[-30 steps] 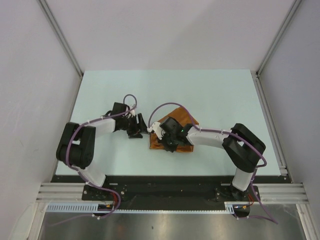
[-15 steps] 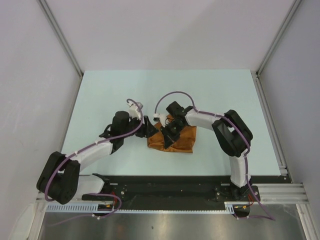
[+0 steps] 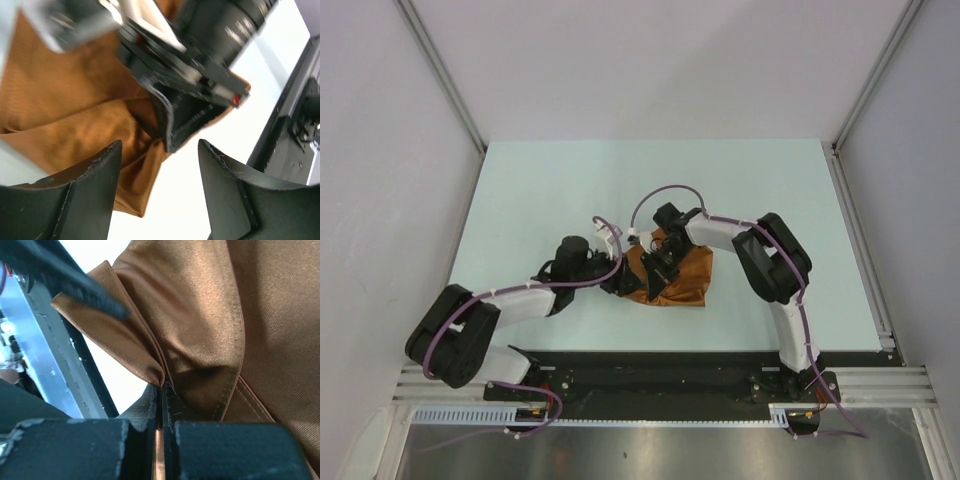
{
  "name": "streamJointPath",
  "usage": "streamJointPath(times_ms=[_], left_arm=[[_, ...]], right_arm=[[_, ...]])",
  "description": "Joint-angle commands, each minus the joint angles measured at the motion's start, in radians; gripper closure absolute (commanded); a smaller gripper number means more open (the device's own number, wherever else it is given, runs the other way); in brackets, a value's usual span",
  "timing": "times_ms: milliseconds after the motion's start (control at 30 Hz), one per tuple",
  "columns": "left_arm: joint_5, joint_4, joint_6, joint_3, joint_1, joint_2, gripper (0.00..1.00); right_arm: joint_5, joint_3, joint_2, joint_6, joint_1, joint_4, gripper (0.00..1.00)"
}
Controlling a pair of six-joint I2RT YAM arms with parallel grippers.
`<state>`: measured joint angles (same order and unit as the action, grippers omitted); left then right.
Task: Fold the napkin, place the utensils inside, and roll it up
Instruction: Roll the napkin at the center of the board.
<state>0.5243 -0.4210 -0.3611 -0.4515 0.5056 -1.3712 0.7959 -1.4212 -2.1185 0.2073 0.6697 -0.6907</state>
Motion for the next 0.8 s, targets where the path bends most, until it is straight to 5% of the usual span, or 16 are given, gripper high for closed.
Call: streamJointPath(times_ms=[0, 567, 767], left_arm=[[0.043, -0.029, 0.073, 0.02, 0.034, -0.005, 0.34], [-0.056, 0.068, 0.119, 0.04, 0.051, -0.012, 0.32], [-0.107, 0.099, 0.11, 0.034, 0.054, -0.023, 0.42]], right_arm=[[0.043, -0.05, -0.04, 0.02, -0.013, -0.038, 1.0], [0.085, -0.082, -0.107, 0.034, -0.048, -0.067, 1.0], [0.094, -0.085, -0.121, 0.032, -0.058, -0.066, 1.0]])
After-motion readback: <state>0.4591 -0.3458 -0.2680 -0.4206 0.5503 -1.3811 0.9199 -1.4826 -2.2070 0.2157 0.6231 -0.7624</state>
